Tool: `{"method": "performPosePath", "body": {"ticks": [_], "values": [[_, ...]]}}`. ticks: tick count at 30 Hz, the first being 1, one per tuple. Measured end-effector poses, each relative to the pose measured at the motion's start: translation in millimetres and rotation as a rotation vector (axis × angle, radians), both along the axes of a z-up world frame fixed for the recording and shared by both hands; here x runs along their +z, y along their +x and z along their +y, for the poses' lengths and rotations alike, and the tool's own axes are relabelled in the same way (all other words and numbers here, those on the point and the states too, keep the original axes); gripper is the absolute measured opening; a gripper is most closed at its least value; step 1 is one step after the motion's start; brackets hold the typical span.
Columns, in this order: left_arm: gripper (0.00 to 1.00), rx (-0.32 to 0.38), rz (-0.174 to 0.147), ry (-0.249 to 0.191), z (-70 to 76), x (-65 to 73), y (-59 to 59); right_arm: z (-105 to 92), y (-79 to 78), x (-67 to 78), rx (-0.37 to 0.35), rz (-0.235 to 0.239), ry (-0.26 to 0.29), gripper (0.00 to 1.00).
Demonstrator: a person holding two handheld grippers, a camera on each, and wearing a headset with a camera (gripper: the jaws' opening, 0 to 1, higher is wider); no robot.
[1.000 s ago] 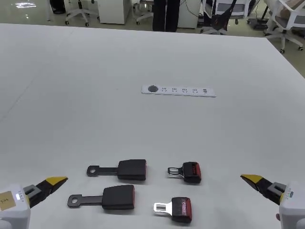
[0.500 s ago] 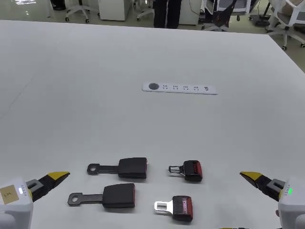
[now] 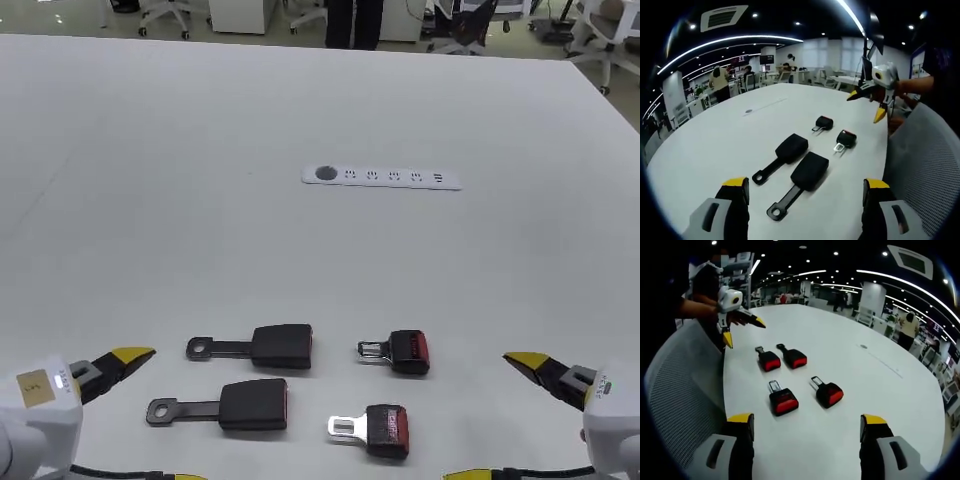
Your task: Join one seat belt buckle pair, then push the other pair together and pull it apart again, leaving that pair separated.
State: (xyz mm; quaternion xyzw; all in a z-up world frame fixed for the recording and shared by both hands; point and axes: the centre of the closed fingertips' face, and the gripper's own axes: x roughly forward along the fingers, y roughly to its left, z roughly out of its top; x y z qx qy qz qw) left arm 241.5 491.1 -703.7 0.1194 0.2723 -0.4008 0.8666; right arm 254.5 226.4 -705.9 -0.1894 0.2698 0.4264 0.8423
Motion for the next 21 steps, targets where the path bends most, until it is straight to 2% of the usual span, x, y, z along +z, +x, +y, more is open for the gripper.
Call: {"method": "performPosePath", "body": {"ticks": [13,21], "values": [[0.86,-0.108,0.030,0.049,-20.0,-5.5,8.2,16.7,4.4,-9.2,0.086,0.015,-0.032,0.81],[0.79,-0.183,0.053,0.083,-33.0,-13.9,15.9,28.0,2.1,-17.5,0.150,0.021,-0.047,0.72]]}}
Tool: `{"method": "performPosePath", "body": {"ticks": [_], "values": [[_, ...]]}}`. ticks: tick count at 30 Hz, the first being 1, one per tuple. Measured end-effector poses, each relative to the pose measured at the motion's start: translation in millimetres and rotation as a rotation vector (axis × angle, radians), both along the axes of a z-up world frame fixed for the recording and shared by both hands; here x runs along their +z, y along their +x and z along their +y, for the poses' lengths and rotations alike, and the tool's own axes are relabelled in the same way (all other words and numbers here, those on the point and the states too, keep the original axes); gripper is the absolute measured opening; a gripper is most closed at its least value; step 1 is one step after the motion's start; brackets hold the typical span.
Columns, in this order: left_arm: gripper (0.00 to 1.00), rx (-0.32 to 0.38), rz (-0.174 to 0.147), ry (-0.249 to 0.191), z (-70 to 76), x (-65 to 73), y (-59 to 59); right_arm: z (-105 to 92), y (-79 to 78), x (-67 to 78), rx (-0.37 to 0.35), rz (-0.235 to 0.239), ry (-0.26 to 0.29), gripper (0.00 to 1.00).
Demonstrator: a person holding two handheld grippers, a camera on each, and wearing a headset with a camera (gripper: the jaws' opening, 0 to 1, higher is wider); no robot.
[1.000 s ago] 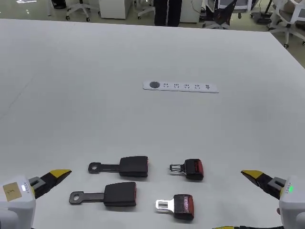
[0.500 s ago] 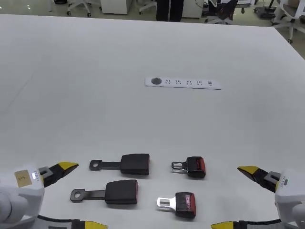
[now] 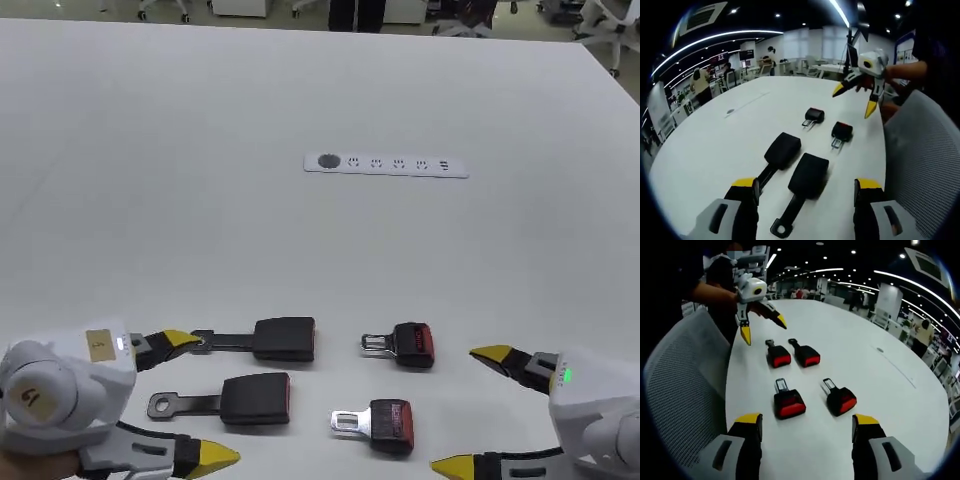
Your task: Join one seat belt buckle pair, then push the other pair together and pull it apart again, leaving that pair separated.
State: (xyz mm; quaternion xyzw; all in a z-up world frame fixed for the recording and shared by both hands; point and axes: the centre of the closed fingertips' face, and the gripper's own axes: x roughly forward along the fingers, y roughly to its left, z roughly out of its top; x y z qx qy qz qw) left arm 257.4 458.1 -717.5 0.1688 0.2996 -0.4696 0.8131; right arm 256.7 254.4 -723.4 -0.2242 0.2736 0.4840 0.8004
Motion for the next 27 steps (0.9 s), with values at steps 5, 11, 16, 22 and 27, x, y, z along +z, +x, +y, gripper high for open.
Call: {"method": "performPosePath", "body": {"ticks": [5,11,16,22,27], "values": [[0.71,-0.052,0.014,0.023,-5.4,-6.7,1.0,8.2,-2.4,-3.8,0.040,0.005,-0.003,0.66],[0.65,-0.116,0.033,0.053,-14.2,-15.9,2.6,18.2,-5.8,-11.5,0.089,0.016,-0.018,0.59],[0.59,-0.164,0.051,0.090,-14.9,-26.2,3.3,25.8,-8.6,-19.8,0.132,0.032,-0.031,0.55],[0.49,-0.216,0.065,0.133,-12.7,-38.9,3.9,31.0,-10.0,-31.2,0.186,0.045,-0.056,0.47],[0.46,-0.252,0.078,0.161,-13.3,-45.5,6.7,33.4,-8.6,-39.5,0.222,0.045,-0.081,0.40]]}}
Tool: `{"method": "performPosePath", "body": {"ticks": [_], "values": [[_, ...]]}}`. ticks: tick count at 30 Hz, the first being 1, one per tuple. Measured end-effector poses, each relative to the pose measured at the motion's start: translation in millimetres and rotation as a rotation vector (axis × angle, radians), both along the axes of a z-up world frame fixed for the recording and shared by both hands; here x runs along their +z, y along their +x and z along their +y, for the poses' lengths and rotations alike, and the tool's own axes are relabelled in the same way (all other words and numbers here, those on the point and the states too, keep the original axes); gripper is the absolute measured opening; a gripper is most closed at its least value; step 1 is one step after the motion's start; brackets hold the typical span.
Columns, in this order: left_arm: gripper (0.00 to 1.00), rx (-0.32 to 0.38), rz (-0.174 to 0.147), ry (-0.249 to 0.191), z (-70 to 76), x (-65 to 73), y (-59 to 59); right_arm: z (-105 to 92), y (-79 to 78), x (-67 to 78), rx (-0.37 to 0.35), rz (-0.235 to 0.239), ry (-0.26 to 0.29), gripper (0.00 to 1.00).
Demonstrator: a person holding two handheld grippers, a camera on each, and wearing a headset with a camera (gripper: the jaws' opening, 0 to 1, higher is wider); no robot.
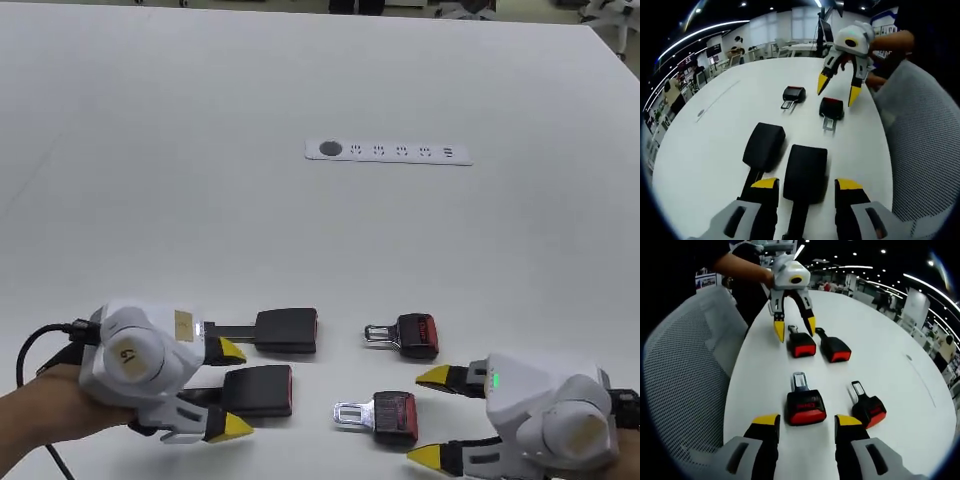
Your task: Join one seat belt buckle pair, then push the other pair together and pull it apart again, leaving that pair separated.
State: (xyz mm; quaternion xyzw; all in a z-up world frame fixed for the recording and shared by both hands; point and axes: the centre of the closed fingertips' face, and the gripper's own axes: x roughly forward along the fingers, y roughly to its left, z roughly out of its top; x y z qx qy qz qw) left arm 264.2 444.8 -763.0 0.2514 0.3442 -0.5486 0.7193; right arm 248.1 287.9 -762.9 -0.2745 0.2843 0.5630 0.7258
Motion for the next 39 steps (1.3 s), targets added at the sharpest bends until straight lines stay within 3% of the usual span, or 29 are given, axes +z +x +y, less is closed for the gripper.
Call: {"method": "performPosePath", "body": {"ticks": [9,16,39], "values": [[0.38,-0.065,0.025,0.029,0.3,-10.0,0.8,2.1,1.4,-7.2,0.054,0.001,-0.019,0.32],[0.34,-0.093,0.007,0.049,3.6,-13.8,2.0,2.2,1.0,-10.8,0.057,0.011,-0.020,0.31],[0.33,-0.167,0.011,0.037,6.4,-17.5,1.7,12.8,7.4,-8.4,0.042,0.008,-0.020,0.30]]}}
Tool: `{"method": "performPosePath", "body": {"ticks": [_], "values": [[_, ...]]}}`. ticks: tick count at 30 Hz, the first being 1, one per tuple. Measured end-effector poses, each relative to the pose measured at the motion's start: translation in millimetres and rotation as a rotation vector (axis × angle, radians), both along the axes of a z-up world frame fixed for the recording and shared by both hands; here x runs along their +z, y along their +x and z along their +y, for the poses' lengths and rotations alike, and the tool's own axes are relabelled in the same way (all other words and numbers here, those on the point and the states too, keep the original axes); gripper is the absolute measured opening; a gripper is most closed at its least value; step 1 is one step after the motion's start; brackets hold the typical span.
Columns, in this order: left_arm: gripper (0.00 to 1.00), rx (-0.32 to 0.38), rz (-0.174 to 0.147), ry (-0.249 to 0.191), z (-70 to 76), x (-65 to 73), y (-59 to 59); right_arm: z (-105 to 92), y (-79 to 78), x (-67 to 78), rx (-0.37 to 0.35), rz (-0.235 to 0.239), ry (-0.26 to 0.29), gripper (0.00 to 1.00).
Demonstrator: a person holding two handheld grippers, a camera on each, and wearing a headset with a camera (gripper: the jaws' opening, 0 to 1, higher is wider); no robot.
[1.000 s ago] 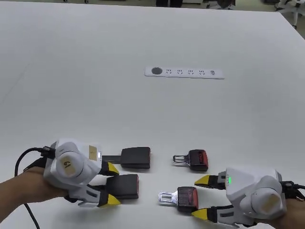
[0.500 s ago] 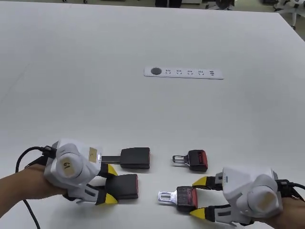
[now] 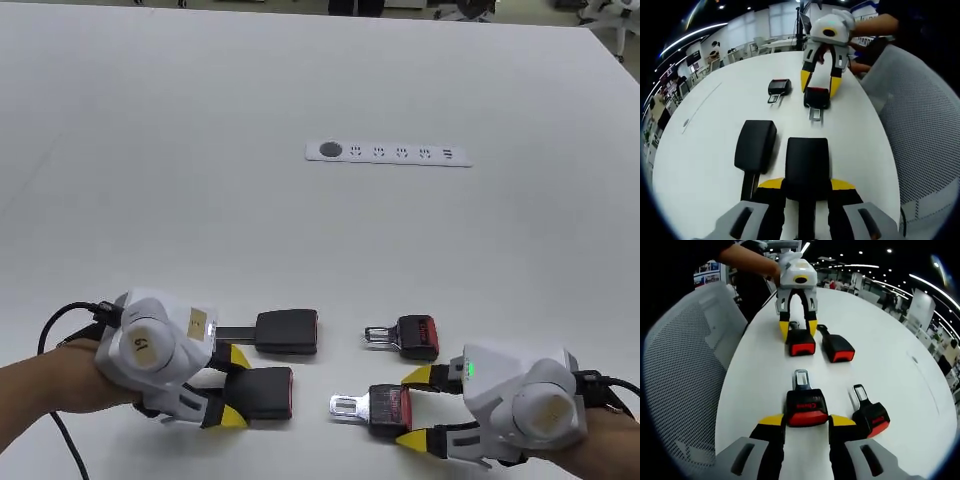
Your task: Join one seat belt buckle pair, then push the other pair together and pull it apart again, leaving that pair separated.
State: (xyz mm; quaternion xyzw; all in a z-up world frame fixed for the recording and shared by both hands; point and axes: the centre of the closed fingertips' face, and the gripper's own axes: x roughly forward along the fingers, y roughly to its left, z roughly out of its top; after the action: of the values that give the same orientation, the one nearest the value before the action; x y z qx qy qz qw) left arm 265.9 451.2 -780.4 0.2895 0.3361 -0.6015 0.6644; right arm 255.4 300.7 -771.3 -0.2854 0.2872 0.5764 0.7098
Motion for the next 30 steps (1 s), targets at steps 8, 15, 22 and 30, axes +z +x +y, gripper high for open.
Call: {"method": "performPosePath", "body": {"ticks": [8,15,22,30], "values": [[0.33,-0.012,0.003,0.004,-2.9,1.9,-2.7,5.7,2.2,0.8,0.015,0.004,-0.009,0.30],[0.33,-0.013,0.006,0.008,-3.0,1.0,-2.9,10.7,3.7,0.4,0.026,0.002,-0.009,0.30],[0.33,-0.012,0.008,0.013,-2.9,0.0,-2.3,15.4,6.3,-1.1,0.038,0.002,-0.008,0.30],[0.33,-0.012,0.014,0.015,-0.9,-1.6,-0.9,26.4,10.1,-1.1,0.050,0.000,-0.006,0.30]]}}
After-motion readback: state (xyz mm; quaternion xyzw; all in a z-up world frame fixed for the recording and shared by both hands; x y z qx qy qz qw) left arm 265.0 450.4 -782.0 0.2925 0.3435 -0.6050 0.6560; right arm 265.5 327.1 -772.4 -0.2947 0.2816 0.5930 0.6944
